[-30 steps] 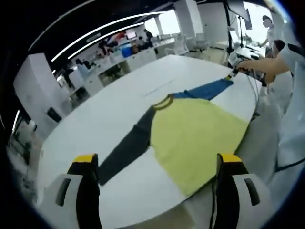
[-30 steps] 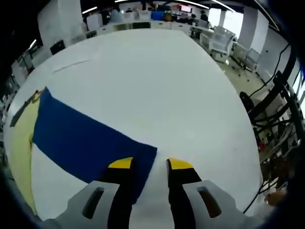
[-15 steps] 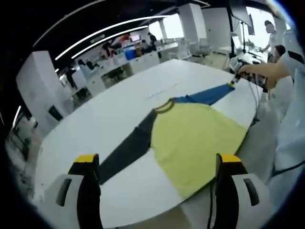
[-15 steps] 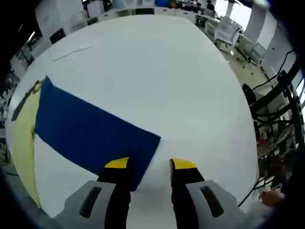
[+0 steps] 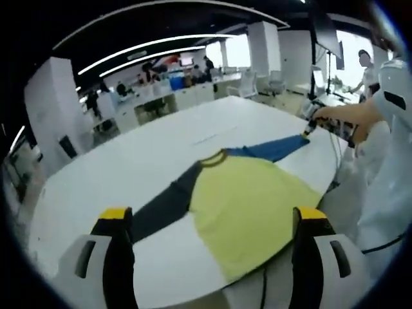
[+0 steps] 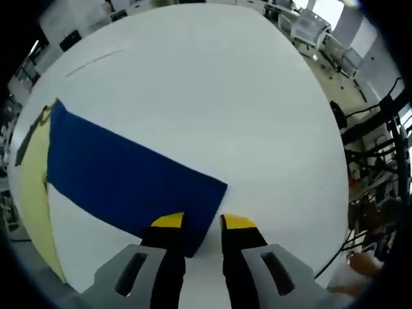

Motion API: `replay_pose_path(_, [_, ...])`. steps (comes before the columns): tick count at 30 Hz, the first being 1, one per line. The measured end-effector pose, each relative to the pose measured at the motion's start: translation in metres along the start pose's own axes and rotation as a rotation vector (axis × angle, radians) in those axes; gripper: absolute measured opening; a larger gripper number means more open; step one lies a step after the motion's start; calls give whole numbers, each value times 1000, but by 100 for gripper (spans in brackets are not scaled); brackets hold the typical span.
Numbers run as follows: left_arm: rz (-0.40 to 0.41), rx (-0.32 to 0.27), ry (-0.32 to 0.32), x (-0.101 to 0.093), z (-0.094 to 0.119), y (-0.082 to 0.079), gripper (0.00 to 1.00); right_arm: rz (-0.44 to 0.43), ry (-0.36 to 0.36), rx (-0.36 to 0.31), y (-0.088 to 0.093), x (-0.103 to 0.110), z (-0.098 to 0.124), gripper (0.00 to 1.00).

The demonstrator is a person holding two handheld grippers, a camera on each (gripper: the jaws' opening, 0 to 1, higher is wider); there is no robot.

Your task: Fold the garment on the visible template until the final outline fits inside the template.

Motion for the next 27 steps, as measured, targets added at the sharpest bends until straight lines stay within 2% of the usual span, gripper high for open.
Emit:
replay_pose_path(3, [1, 2, -11, -2, 3, 1, 100, 9, -8, -1, -1, 2, -1, 14])
replay_pose_path(6, [-10, -28, -22, -7, 8, -2, 100, 41, -28, -15, -2, 2, -3, 7])
replay_pose_path(8, [-19, -22, -35, -9, 12, -3, 100, -3, -32, -33, 0, 2, -3, 4])
replay_pose_path(13, [14, -42, -26, -12, 17, -2, 100, -37, -58, -59, 1, 3, -3, 4])
replay_pose_path(16, [23, -49, -26, -13, 18, -2, 100, -17, -56, -66, 0, 4, -4, 3])
replay_pose_path(20, [33, -51, -28, -13, 18, -1, 100, 50, -33, -69, -2, 9, -4, 3])
replay_pose_path(24, [41, -43, -46, -6, 20, 2, 100, 17, -62, -79, 2, 14, 4, 3])
replay_pose_path(27, [50, -60, -43, -2, 23, 2, 100, 21, -70, -97, -3, 15, 13, 3])
Point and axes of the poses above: the point that each gripper's makers call its tool centre point, and the gripper's own axes: z roughly backward along the fingers, x roughly to its left, y roughly out of its underside, the point moved 8 cm from there along z, roughly backward along the fingers, and after that the axes turned 8 degrees about -z, right-handed, at the moved point
